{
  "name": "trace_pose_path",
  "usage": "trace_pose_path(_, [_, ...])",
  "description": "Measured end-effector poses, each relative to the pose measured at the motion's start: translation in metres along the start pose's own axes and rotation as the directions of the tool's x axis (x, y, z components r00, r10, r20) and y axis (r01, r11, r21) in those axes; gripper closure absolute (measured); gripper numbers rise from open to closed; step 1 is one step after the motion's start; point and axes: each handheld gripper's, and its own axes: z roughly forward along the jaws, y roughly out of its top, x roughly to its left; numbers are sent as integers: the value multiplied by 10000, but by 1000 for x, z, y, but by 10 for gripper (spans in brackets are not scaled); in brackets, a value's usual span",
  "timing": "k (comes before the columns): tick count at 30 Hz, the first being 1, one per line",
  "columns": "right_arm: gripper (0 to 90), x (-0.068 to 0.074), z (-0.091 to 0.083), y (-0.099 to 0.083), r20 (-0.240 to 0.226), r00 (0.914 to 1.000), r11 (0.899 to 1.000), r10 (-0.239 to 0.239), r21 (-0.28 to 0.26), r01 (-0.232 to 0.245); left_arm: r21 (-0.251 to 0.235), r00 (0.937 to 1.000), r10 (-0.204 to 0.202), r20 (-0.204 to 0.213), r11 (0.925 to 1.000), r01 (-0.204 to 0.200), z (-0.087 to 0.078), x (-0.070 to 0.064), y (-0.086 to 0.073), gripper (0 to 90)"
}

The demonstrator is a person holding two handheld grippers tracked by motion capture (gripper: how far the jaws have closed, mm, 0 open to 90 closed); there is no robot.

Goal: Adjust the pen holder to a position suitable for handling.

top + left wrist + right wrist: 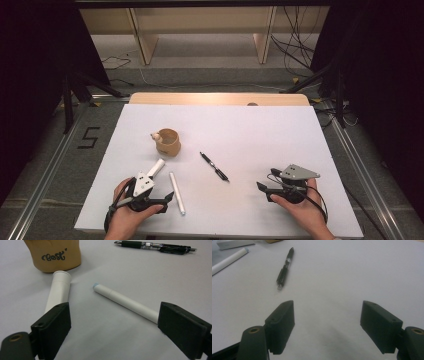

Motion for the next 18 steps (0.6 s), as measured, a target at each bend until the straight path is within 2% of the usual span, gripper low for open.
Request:
trace_pose_path(9, [249,0,1,-1,42,10000,10000,-43,13,43,14,10000,38,43,10000,-38,0,1,0,99])
trace_pose_path(18, [246,0,1,-1,204,9998,10000,-46,-71,47,18,9999,-34,-111,10000,34,-1,3,0,107])
